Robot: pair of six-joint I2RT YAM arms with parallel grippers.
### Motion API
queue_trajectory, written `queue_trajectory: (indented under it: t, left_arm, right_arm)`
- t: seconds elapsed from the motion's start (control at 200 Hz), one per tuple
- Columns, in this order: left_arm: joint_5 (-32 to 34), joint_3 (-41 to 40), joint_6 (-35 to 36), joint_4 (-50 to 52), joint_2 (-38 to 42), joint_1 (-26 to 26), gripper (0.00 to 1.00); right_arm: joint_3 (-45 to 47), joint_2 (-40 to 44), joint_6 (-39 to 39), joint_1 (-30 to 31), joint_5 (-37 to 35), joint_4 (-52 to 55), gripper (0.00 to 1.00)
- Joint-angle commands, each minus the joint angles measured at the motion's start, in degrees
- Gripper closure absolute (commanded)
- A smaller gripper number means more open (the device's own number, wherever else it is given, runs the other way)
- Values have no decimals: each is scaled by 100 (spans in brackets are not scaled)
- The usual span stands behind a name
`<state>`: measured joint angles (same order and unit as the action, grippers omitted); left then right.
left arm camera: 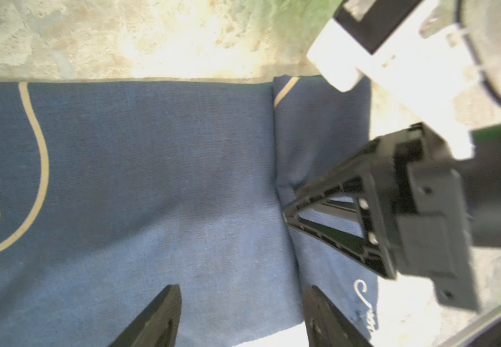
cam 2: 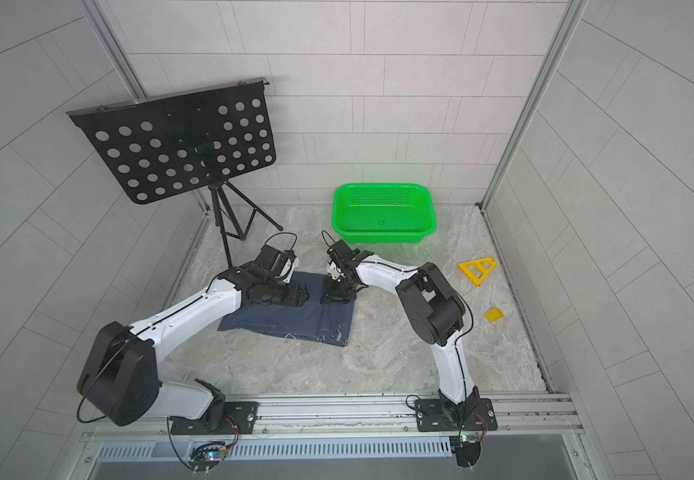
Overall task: Roll up the pillowcase
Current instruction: Roll the pillowcase at the center of the board.
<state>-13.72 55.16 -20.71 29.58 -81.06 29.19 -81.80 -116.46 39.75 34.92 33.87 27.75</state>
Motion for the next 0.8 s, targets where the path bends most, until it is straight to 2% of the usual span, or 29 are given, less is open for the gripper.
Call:
queue_trajectory:
  t: [0.0,0.135,0.245,0.405,0.555,0.795]
  left_arm:
    - [-249,-198,-298,47,-16,210,29]
    - [-512,-225,-498,-260,-117,463,29]
    - [-585,-142,-552,-350,-359,757,30]
    - [-441,-169,-527,-342,-614,1160,32]
    - [-312,-210,-495,-339,-767,1327,34]
    - [-149,-304,-429,-259,-958,1564,41]
  right_arm:
    - [203,734,167,-255,181,-175,63]
    - [560,1257,150,-573,132,-217,62]
    - [592,1329,-75,-814,-62,-176,62]
    - [242,999,-283,-929,-154,-201,64]
    - [-127,529,-401,-958,-190,-284,68]
    - [-165,29,-443,-948,-240,-679,70]
